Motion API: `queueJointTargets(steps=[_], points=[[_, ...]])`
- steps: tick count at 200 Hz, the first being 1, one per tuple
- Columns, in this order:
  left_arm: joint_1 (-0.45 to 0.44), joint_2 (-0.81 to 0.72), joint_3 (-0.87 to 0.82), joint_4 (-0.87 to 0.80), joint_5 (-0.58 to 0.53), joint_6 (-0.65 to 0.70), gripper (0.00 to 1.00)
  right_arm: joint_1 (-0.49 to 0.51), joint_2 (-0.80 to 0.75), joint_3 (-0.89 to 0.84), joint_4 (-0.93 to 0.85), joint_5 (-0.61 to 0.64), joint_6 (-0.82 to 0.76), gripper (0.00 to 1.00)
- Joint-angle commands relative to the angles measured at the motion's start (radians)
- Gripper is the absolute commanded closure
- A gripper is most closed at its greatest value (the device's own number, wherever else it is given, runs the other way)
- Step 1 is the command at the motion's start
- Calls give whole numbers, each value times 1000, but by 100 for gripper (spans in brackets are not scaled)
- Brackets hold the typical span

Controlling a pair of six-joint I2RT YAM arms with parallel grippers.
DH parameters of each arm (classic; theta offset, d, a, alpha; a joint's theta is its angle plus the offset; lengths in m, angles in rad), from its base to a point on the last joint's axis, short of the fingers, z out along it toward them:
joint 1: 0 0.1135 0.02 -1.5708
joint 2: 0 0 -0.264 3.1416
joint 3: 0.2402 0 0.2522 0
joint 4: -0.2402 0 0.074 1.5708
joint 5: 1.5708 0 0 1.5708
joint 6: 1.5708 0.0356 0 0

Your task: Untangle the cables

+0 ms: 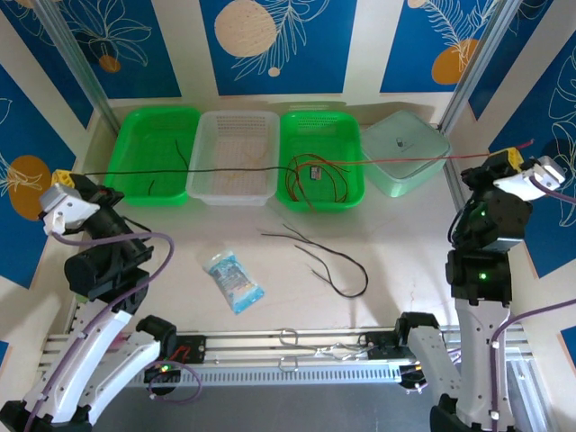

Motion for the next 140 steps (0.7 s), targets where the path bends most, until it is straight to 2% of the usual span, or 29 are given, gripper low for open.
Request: queueJointTargets(steps=[1,37,72,122,140], points=[[11,-18,-19,197,-48,152,100,-63,-15,-7,-13,-7,37,100],[13,-16,-26,362,-58,313,100,-167,-14,-9,-46,-45,57,100],[14,-18,-26,412,-53,373,100,-227,-17,-17,-72,-85,92,100],[14,-24,-26,289,-53,243,100,-227,-22,-16,-84,-130,127,100],[14,-26,-13,159,-20,152,100,-225,-20,-1,-73,-157,116,100]])
